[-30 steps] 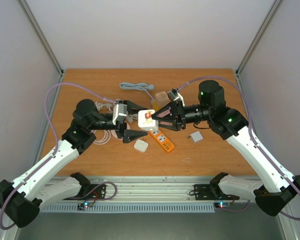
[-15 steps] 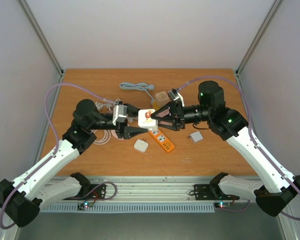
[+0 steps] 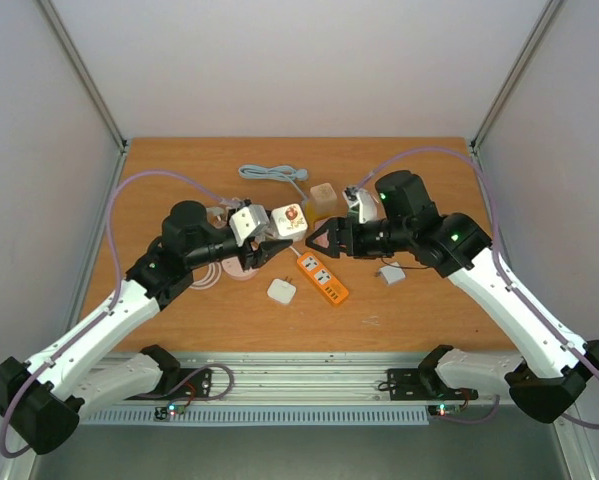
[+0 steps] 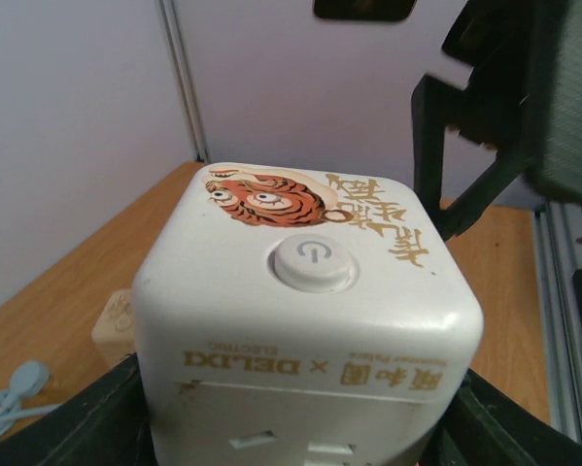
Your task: Insert the plug
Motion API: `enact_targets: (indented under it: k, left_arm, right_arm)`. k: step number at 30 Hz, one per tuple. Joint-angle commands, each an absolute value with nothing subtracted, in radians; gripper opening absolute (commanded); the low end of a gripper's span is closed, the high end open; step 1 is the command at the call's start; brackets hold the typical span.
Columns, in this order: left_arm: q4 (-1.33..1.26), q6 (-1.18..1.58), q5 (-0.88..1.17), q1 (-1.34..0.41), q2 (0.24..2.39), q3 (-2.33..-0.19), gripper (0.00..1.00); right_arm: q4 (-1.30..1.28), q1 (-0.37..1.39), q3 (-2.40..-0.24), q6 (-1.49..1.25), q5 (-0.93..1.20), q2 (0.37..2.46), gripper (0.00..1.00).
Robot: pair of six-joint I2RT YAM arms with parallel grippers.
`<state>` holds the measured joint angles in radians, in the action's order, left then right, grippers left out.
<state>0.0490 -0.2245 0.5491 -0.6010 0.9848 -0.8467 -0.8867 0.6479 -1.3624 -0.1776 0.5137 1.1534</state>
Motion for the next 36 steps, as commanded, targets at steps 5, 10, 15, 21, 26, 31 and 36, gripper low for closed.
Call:
enact_targets:
  k: [5, 10, 15, 21, 26, 31, 36]
  left_arm:
    - [0.087, -0.289, 0.556, -0.601, 1.004, -0.843, 0.33]
    - [0.085, -0.287, 0.606, -0.602, 1.009, -0.838, 0.33]
    - [0.093, -0.28, 0.63, -0.603, 1.02, -0.843, 0.33]
    - [0.107, -0.282, 0.63, -0.603, 1.038, -0.846, 0.33]
    - [0.108, -0.284, 0.617, -0.603, 1.044, -0.849, 0.33]
    - [0.109, -0.266, 0.605, -0.604, 1.046, -0.857, 0.38]
    - [0.137, -0.205, 0.56, -0.604, 1.035, -0.886, 0.79]
  right_arm:
    - [-0.939, 0.81, -1.497, -0.085, 0.238, 1.241, 0.86]
    - [-0.922, 0.847, -1.532, -0.098, 0.171, 1.31, 0.85]
    - [-0.895, 0.856, -1.55, -0.107, 0.185, 1.369, 0.84]
    - [-0.878, 0.859, -1.558, -0.135, 0.197, 1.418, 0.8]
    - [-0.901, 0.859, -1.552, -0.166, 0.158, 1.438, 0.68]
    - [-0.917, 0.86, -1.55, -0.18, 0.141, 1.444, 0.49]
    - [-0.915, 0.857, -1.539, -0.151, 0.088, 1.418, 0.42]
